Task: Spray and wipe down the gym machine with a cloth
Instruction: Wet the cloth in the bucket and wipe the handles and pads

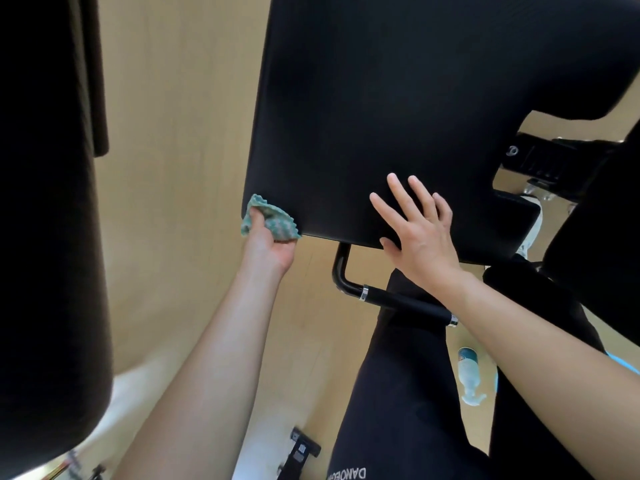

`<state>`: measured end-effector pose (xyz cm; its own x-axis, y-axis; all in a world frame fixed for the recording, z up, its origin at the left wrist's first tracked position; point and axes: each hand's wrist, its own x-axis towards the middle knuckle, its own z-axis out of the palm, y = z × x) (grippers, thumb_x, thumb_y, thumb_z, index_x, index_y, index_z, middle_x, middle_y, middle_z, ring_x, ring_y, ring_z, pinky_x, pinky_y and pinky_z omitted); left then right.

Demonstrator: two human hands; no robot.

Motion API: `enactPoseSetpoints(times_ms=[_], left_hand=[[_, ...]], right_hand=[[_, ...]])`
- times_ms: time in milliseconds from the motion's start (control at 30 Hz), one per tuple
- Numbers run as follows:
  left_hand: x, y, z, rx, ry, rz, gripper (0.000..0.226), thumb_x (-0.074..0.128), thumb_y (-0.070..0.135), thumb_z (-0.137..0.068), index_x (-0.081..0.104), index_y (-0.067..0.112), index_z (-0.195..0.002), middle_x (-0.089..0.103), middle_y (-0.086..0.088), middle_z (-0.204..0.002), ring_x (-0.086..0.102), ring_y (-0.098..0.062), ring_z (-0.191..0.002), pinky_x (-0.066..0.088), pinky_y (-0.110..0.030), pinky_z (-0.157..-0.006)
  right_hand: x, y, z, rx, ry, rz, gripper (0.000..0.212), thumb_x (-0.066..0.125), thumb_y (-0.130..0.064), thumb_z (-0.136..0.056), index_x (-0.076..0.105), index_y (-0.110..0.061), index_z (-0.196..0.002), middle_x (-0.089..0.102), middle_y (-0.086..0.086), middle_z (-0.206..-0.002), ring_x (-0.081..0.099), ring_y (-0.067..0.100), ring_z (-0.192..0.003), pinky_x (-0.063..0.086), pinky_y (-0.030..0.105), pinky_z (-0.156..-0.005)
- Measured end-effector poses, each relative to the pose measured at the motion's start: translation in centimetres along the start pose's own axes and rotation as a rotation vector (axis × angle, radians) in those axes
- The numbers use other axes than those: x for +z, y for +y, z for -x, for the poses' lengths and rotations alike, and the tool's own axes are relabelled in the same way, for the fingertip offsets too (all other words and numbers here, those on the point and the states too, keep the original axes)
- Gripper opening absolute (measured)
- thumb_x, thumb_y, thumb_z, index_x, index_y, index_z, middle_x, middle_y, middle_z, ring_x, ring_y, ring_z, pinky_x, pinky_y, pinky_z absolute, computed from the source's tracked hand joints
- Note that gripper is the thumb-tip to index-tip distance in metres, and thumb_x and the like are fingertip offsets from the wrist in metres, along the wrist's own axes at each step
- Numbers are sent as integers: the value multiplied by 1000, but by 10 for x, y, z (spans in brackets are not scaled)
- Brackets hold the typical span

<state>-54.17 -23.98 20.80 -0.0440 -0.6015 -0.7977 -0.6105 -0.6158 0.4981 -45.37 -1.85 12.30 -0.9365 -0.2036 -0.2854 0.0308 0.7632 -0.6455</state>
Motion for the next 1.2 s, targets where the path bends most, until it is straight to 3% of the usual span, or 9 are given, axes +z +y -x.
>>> enactPoseSetpoints(times_ms=[167,300,433,633,700,800,933,1100,1200], left_hand=[[5,10,-5,314,110,-261,21,68,40,-98,61,20,-97,70,4,-104,70,-16,-97,59,-34,-88],[11,5,-9,609,117,-573,20,57,41,-103,57,21,-102,66,10,-97,66,-6,-88,49,-19,-71],[13,7,-21,859,118,-847,22,51,46,-101,57,27,-92,69,0,-102,67,-14,-91,56,-36,-82],[35,26,-20,986,-32,-1125,48,50,64,-89,60,23,-112,67,3,-112,65,-16,-99,54,-47,-91],[53,33,-16,1034,-100,-1188,59,54,66,-88,56,24,-129,64,4,-127,63,-15,-113,52,-46,-100],[85,40,-9,1107,-156,-1288,92,63,63,-89,27,19,-160,40,2,-160,42,-16,-144,37,-38,-116],[117,40,-4,1240,-203,-1333,109,71,63,-83,15,15,-163,27,-1,-166,28,-19,-152,30,-41,-122],[123,30,1,1421,-226,-1477,107,66,59,-90,4,12,-164,3,-12,-172,3,-32,-159,8,-45,-129],[112,23,7,1572,-181,-1494,108,65,64,-87,10,13,-164,5,-11,-172,0,-39,-158,7,-50,-128]], right_hand=[[1,2,0,4,-14,2,83,76,-23,-88,32,-31,-159,12,5,-172,6,32,-158,13,58,-123],[1,4,0,-1,-19,-2,84,76,-23,-88,33,-31,-159,12,4,-172,6,33,-158,13,58,-123],[1,5,0,-1,-13,-11,86,78,-22,-86,33,-32,-159,12,3,-172,7,32,-158,14,58,-123],[4,5,0,5,3,-30,88,79,-21,-85,33,-32,-159,13,2,-172,7,32,-158,14,59,-123],[5,5,0,6,6,-35,88,79,-20,-85,32,-32,-159,12,2,-172,6,31,-158,14,59,-123],[7,6,0,5,12,-29,89,79,-21,-84,33,-32,-159,12,1,-172,7,31,-158,14,59,-123],[7,7,1,3,8,-23,90,80,-23,-84,32,-33,-159,11,1,-172,7,30,-158,16,59,-123],[5,9,0,-8,-12,-9,91,80,-24,-84,31,-35,-159,10,0,-172,6,29,-158,16,57,-123],[3,11,-1,-20,-2,-1,88,81,-20,-82,36,-33,-157,14,1,-172,10,30,-158,19,56,-122]])
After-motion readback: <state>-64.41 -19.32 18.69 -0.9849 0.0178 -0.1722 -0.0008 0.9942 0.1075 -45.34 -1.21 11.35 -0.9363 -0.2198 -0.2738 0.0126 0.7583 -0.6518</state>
